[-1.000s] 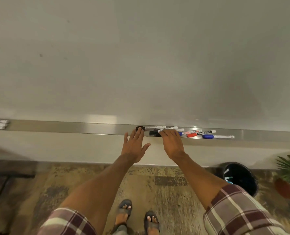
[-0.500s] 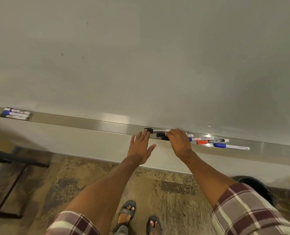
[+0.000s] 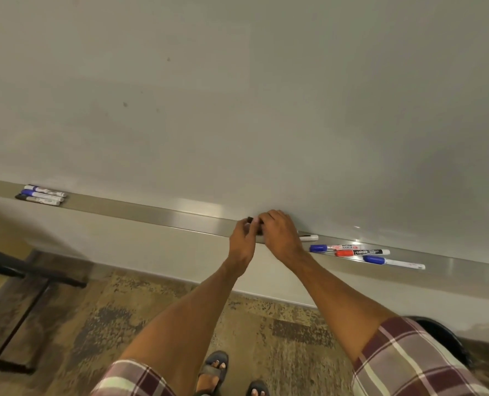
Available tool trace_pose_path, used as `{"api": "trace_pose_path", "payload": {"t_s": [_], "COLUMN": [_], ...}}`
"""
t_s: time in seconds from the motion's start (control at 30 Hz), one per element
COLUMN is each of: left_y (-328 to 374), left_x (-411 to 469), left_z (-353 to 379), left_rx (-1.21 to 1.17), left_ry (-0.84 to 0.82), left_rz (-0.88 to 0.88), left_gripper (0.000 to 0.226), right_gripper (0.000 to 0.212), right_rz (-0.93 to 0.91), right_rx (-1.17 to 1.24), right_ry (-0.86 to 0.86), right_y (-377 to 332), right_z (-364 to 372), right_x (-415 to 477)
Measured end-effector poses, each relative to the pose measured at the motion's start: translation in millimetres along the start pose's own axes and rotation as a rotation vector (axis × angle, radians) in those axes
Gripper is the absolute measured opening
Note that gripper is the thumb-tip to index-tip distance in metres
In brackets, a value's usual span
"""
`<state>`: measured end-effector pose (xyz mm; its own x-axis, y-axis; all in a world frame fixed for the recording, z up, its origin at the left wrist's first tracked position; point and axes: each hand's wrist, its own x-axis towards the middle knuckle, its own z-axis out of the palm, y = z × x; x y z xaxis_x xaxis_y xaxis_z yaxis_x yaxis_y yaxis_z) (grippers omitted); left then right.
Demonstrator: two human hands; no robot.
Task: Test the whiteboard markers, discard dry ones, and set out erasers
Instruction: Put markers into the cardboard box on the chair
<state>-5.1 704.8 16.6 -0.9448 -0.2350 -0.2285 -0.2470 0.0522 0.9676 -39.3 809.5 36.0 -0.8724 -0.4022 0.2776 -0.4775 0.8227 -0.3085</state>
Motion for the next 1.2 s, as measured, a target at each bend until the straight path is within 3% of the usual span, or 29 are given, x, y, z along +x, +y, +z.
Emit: {"api": "trace_pose_path", "payload": {"t_s": [0.1,0.2,0.3,0.4,0.53,0.73,0.87,0.93,1.03,1.2], "left_y": [10,12,13,7,-3,-8,-12,-15,-17,-12], "left_x": [5,7,11,11,11,9,10,13,16,12], "left_z": [11,16,11,-1,-11,-11,-11,-12,-12,-6], "left_rx": [-0.372,-0.617,-0.725,-0.807,-0.849,-0.884,-0.899,-0.873,-0.812,-0.781], "left_ry": [-0.009,0.098,0.211,0.249,0.245,0.252,0.215,0.174,0.136,0.128], "left_rz": [-0.138,-0.202,-0.262,-0.314,-0.382,-0.431,-0.448,-0.440,-0.408,-0.382], "left_gripper": [0.040,0.041,0.030,0.020,0.015,0.030,0.023,0.012,0.016,0.005], "right_gripper": [0.016,0.017,0.017,0.016,0.021,0.024,0.028,0.030,0.032,0.023], "right_rz": [0.067,0.081,0.125,0.191,0.212,0.221,0.207,0.189,0.187,0.206], "right_rx": [0.216,0.329,0.269,0.046,-0.177,-0.220,-0.249,-0.237,-0.189,0.030], "right_ry": [0.035,-0.081,-0.078,-0.077,-0.209,-0.256,-0.251,-0.235,-0.206,-0.120], "right_y": [-17,-14,5,33,57,64,63,62,56,38], "right_z": [-4,-6,-7,-6,-6,-1,0,1,1,6], "right_x": [11,16,9,-8,-31,-35,-36,-36,-30,-15]}}
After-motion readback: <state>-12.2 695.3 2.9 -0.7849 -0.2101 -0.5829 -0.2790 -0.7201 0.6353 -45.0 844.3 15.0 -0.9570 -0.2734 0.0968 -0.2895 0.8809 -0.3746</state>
